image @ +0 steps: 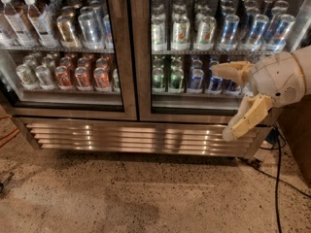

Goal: Open right fridge door

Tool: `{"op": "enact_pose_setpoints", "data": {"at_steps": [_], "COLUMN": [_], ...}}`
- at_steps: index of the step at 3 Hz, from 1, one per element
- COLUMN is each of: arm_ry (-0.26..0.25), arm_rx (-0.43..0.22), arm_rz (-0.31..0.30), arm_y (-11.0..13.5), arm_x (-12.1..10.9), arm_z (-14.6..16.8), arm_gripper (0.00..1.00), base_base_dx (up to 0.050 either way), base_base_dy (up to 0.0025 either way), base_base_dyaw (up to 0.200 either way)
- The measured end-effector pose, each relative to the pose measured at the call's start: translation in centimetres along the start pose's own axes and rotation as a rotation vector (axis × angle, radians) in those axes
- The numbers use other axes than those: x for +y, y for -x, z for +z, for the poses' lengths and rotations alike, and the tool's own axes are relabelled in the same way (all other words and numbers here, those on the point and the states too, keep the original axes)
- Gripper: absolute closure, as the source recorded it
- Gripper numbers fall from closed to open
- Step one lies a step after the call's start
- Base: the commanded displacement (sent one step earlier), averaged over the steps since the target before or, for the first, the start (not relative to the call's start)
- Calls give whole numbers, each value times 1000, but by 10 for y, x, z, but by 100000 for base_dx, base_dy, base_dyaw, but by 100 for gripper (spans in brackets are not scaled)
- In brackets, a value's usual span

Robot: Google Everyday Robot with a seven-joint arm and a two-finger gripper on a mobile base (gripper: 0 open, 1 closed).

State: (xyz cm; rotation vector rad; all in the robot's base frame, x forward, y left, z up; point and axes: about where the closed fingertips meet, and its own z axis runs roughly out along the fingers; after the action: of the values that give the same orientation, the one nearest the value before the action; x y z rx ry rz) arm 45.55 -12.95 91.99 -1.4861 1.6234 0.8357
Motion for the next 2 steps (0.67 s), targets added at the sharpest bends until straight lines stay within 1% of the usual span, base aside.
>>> {"op": "enact_pose_setpoints", "data": {"at_steps": [1, 2], "arm_ry": [-3, 22], "arm_rx": [1, -40], "arm_rz": [1, 1], "arm_y": [1, 2], "arm_x": [-1, -1], "arm_z": [0, 2], "arm_gripper": [0, 0], "base_base_dx": [0, 0], "base_base_dy": [0, 0], "base_base_dyaw": [0, 0]}}
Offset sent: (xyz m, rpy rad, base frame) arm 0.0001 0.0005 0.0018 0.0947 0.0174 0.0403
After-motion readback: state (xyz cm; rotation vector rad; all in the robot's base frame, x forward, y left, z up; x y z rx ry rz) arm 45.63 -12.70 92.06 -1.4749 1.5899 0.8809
